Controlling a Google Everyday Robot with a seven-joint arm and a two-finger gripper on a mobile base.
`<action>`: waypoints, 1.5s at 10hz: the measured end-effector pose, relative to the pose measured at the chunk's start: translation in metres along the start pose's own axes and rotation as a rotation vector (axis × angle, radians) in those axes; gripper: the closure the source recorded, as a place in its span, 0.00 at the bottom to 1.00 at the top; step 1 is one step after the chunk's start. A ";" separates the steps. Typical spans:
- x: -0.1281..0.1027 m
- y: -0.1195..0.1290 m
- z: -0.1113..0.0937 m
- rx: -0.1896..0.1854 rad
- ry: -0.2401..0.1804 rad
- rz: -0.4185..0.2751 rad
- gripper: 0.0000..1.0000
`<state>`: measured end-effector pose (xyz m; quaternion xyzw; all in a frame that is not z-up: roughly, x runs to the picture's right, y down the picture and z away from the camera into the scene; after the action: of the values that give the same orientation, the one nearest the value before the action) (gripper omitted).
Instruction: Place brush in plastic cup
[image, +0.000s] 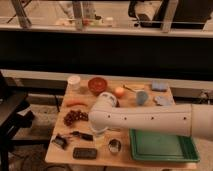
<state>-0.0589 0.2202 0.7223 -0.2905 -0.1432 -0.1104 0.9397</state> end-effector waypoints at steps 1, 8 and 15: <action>-0.003 0.000 0.003 -0.002 -0.004 -0.006 0.20; -0.011 -0.005 0.024 -0.022 -0.023 -0.012 0.20; -0.015 -0.010 0.045 -0.043 0.006 0.042 0.41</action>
<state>-0.0853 0.2401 0.7584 -0.3134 -0.1319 -0.0944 0.9357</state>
